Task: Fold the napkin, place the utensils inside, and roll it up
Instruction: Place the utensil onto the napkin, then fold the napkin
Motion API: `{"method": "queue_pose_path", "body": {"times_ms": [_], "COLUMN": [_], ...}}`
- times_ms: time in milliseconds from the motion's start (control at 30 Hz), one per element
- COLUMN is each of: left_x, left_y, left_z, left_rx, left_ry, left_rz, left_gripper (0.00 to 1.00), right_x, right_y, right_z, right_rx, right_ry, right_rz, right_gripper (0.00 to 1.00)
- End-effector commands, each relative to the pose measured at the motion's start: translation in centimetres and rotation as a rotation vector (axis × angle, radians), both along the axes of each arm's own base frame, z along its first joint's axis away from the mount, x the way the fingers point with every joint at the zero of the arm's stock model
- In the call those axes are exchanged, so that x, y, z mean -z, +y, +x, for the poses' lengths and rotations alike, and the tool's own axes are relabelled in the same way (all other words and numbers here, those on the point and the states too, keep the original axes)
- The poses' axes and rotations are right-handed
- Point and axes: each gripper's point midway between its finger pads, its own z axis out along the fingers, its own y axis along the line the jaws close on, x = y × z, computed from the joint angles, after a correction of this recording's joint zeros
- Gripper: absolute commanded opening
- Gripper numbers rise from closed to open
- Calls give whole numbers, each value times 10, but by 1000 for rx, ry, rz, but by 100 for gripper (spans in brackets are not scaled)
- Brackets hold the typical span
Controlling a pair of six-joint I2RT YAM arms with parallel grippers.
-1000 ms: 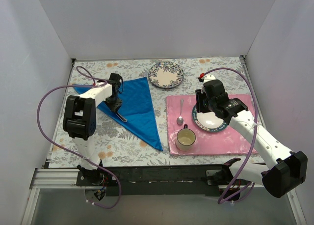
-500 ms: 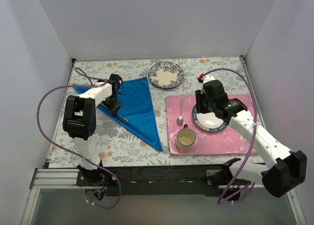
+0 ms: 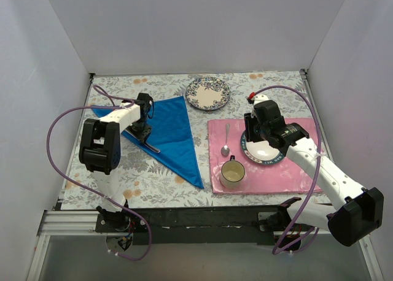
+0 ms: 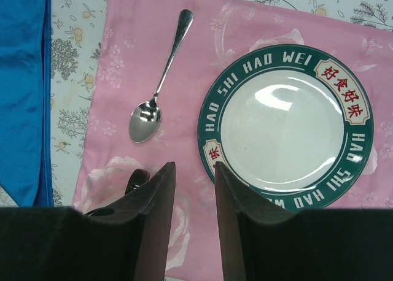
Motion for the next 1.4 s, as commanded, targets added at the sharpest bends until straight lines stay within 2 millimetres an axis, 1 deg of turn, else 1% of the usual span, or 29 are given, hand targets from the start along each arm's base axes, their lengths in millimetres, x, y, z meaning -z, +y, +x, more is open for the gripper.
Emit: {"method": "queue_pose_path", "body": {"times_ms": [0, 167, 200, 267, 367, 400, 433, 467, 500, 533, 567, 600, 633, 667, 700, 733, 767, 800, 833, 900, 967, 1000, 1067, 1100, 1200, 1233, 1267, 1333, 1367], "left_x": [-5, -20, -24, -37, -66, -79, -90, -97, -100, -118, -106, -110, -120, -123, -115, -115, -116, -106, -111, -93, -87, -72, -68, -55, -50, -38, -40, -28, -29], "left_y": [0, -1, -1, -3, -5, -4, 2, 19, 25, 31, 65, 67, 76, 93, 101, 110, 127, 134, 146, 163, 180, 184, 199, 203, 223, 228, 237, 243, 252], "left_z": [6, 12, 13, 19, 27, 31, 37, 42, 47, 65, 61, 65, 78, 82, 80, 84, 92, 91, 101, 105, 114, 117, 125, 127, 132, 131, 134, 137, 140], "left_rx": [4, 20, 25, 35, 60, 71, 102, 91, 111, 126, 94, 99, 97, 82, 68, 52, 18, 1, -17, -68, -105, -115, -145, -157, -179, -182, -188, -182, -178], "left_ry": [-23, -62, -67, -90, -146, -181, -208, -240, -268, -392, -392, -438, -531, -570, -579, -604, -649, -652, -709, -713, -751, -732, -744, -722, -738, -713, -714, -703, -711], "left_rz": [1, -1, -3, -10, -23, -22, -13, -9, -40, -81, -89, -159, -173, -169, -153, -120, -108, -110, -73, -48, -35, -32, -19, -25, -11, -9, 4, 0, 1], "left_gripper": [5, 33, 35, 42, 48, 54, 56, 58, 60, 62, 63, 63, 63, 64, 64, 64, 64, 63, 63, 59, 56, 55, 55, 54, 56, 57, 57, 58, 58], "right_x": [-6, -4, -5, -5, -3, -4, -4, -4, -4, -4, -3, -4, -3, -3, -4, -4, -4, -5, -6, -8, -10, -11, -15, -16, -19, -20, -20, -20, -20], "right_y": [4, 5, 5, 6, 8, 9, 10, 11, 12, 14, 15, 17, 20, 22, 23, 24, 25, 26, 27, 29, 29, 29, 28, 28, 26, 26, 26, 26, 26], "right_z": [6, 5, 6, 5, 5, 5, 5, 5, 5, 4, 4, 4, 3, 3, 3, 3, 2, 2, 2, 1, 1, 1, 1, 1, 0, 0, -1, -1, -1], "right_rx": [-8, -10, -10, -16, -23, -25, -29, -35, -38, -49, -52, -60, -75, -83, -91, -99, -106, -112, -117, -128, -139, -138, -137, -141, -141, -140, -142, -144, -145], "right_ry": [-28, -22, -25, -22, -15, -16, -14, -13, -9, -5, -2, -1, 10, 13, 14, 17, 21, 21, 21, 17, 15, 17, 9, 7, -3, -5, -5, -4, -2], "right_rz": [22, 24, 25, 30, 32, 34, 38, 40, 44, 54, 57, 61, 68, 69, 73, 72, 76, 78, 82, 87, 85, 83, 81, 77, 77, 77, 76, 76, 75], "right_gripper": [40, 40, 40, 40, 40, 40, 40, 40, 40, 40, 40, 40, 40, 40, 40, 40, 40, 40, 40, 40, 40, 40, 40, 40, 40, 40, 40, 40, 40]}}
